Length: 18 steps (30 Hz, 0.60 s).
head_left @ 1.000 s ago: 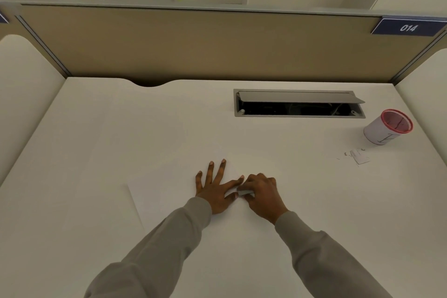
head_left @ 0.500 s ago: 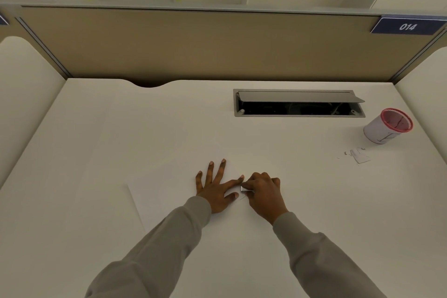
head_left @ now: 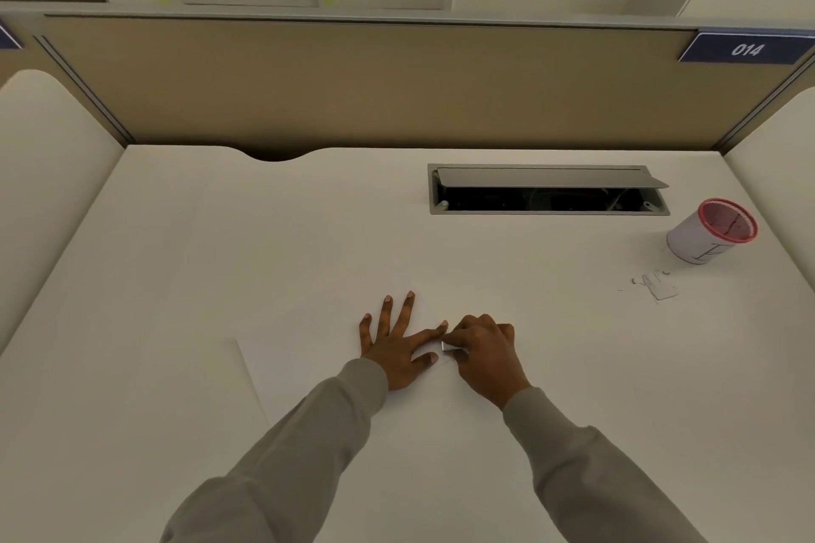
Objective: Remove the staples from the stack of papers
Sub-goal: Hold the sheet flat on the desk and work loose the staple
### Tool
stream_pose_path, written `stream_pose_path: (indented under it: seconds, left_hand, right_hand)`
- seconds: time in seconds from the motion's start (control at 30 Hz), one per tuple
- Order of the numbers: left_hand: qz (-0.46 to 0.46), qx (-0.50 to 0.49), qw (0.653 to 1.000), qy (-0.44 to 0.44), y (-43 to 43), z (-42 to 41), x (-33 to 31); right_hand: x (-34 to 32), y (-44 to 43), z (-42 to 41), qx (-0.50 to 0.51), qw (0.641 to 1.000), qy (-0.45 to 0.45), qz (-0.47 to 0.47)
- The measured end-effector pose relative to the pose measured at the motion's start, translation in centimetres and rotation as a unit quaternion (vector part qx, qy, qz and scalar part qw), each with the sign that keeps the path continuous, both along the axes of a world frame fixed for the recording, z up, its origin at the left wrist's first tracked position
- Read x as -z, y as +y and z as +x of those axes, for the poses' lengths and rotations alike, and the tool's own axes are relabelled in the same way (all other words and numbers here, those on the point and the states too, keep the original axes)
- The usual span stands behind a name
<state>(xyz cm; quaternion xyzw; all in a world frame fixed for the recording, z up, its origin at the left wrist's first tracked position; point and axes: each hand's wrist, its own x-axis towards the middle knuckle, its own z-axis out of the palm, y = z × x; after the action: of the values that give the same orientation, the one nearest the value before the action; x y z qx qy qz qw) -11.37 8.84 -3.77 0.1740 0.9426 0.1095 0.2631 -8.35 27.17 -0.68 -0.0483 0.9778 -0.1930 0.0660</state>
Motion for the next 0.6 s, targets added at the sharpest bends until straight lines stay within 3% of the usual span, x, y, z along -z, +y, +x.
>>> stream_pose_path:
  seconds: [0.13, 0.6]
  left_hand:
    - [0.003, -0.001, 1.0, 0.002, -0.02, -0.01, 0.14]
    - [-0.004, 0.001, 1.0, 0.006, -0.02, -0.05, 0.27]
  right_hand:
    - [0.31, -0.42, 0.37, 0.038, 0.999, 0.027, 0.021]
    - [0.62, 0.01, -0.24, -0.013, 0.999, 0.031, -0.029]
